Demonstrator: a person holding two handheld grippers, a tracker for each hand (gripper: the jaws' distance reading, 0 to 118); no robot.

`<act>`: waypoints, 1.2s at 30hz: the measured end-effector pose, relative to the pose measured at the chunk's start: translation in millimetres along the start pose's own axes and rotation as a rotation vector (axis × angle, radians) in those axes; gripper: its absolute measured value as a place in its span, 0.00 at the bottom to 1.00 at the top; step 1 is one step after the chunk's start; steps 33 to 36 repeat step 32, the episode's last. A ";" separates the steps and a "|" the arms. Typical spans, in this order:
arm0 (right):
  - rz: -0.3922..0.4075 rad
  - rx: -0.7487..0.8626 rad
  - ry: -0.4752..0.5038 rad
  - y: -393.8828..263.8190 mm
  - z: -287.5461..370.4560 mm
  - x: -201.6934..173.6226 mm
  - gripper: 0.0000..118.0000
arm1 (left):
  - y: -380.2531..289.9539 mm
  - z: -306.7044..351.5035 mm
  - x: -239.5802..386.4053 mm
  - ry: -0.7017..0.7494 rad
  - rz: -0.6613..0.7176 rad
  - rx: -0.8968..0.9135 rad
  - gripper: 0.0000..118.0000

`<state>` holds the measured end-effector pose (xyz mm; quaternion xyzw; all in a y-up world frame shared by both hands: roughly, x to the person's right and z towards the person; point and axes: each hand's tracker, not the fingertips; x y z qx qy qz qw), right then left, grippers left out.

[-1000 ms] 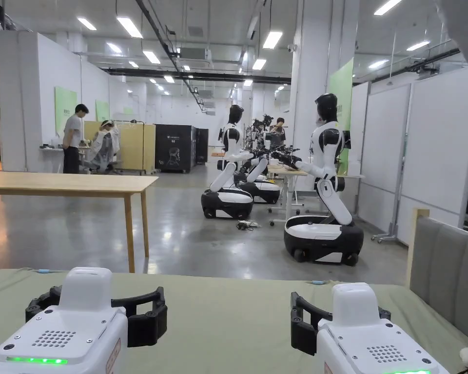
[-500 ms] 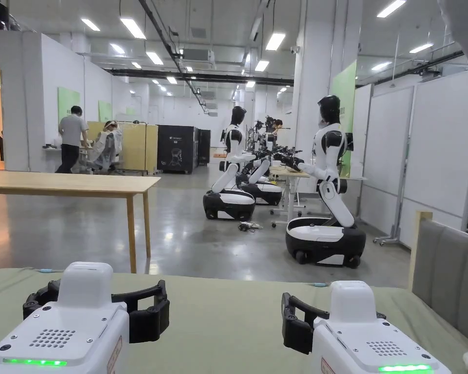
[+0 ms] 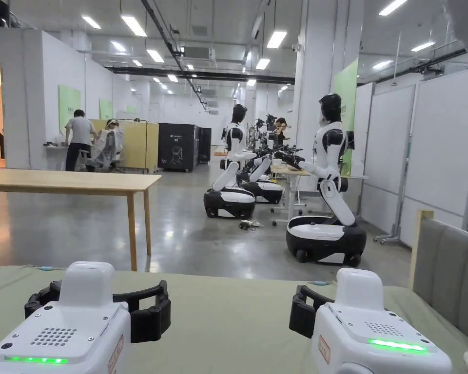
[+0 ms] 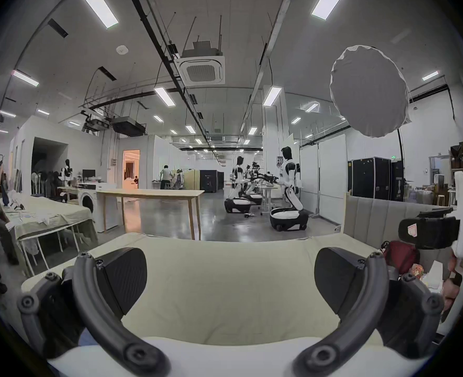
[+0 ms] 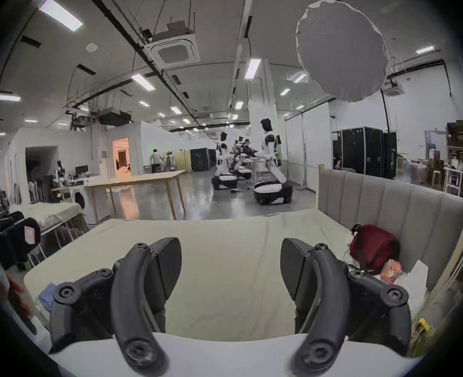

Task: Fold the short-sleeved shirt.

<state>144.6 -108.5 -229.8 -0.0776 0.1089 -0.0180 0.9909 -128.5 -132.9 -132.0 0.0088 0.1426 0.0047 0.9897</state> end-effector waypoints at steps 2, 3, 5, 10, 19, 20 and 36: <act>0.008 0.007 -0.046 0.5 -1.1 -2.5 0.70 | 0.4 -0.7 0.1 0.001 0.003 0.002 1.00; 0.010 0.008 -0.058 1.3 -1.0 -3.7 0.70 | 0.7 -0.6 1.0 -0.003 0.003 0.001 1.00; 0.012 0.006 -0.066 2.7 -2.0 -5.1 0.70 | 1.1 -0.8 2.2 -0.003 0.002 0.002 1.00; -0.037 -0.007 -0.021 3.6 -4.0 -0.8 0.70 | 2.2 -2.2 3.6 -0.003 -0.002 0.002 1.00; -0.013 0.051 0.044 1.7 13.0 -3.2 0.70 | 2.2 -0.7 3.3 0.001 0.006 0.006 1.00; 0.004 0.043 0.048 2.7 13.0 -3.3 0.70 | 1.9 -0.7 3.4 0.002 0.007 0.005 1.00; 0.012 0.010 0.083 6.7 11.7 3.8 0.70 | 1.5 -0.5 5.0 0.009 0.003 0.006 1.00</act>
